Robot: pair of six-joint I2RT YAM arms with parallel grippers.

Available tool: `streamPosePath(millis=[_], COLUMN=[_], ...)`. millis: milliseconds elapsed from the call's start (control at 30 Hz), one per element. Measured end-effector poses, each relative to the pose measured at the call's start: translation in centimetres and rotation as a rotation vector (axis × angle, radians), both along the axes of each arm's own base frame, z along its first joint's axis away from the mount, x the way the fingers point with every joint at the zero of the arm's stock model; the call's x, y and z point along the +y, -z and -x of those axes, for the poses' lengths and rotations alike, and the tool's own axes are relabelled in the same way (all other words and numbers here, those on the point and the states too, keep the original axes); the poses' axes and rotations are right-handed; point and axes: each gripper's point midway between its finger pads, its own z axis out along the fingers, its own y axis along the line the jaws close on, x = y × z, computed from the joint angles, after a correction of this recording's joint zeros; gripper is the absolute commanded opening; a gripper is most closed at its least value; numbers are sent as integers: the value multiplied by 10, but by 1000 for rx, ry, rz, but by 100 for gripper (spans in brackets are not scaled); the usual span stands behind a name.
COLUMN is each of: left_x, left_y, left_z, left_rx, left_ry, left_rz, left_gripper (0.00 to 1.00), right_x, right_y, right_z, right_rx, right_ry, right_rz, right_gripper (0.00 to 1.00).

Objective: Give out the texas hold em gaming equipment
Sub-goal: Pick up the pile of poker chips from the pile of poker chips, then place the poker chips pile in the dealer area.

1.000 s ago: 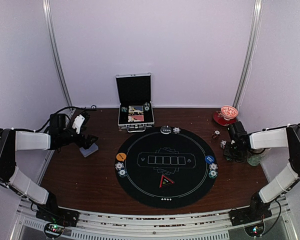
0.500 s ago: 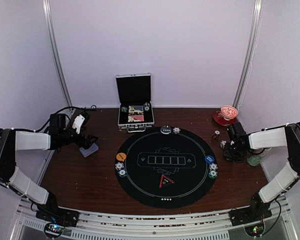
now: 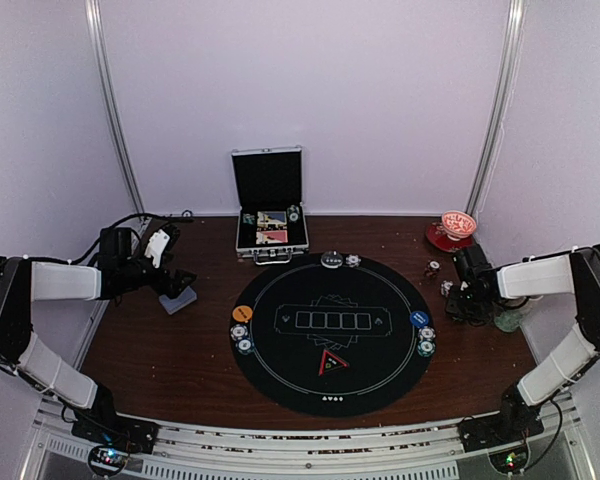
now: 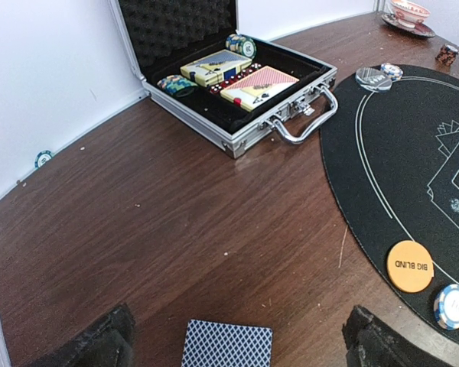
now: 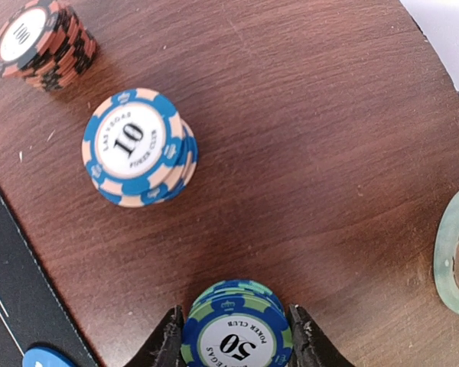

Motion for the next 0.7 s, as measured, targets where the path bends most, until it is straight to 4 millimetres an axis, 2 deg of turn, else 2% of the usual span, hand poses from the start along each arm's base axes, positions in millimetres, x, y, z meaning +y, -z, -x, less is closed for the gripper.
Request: streamPosePath(millis=[133, 367, 533, 600, 700], left_x=[0, 0, 0, 0, 0], left_y=[0, 0, 0, 0, 0], left_z=[0, 0, 0, 0, 0], left_rx=[0, 0, 0, 0, 1], left_ry=[0, 0, 0, 0, 0], left_rz=[0, 0, 0, 0, 0], left_gripper=[98, 98, 98, 98, 98], right_x=[6, 30, 65, 84, 112], right_y=[-8, -54, -84, -90, -88], right_z=[3, -19, -46, -62, -87], right_rx=[-1, -101, -170, -183, -183], right_ry=[-21, -66, -126, -155, -197], right_rz=[18, 12, -11, -18, -23], right_gripper=[29, 29, 29, 29, 29])
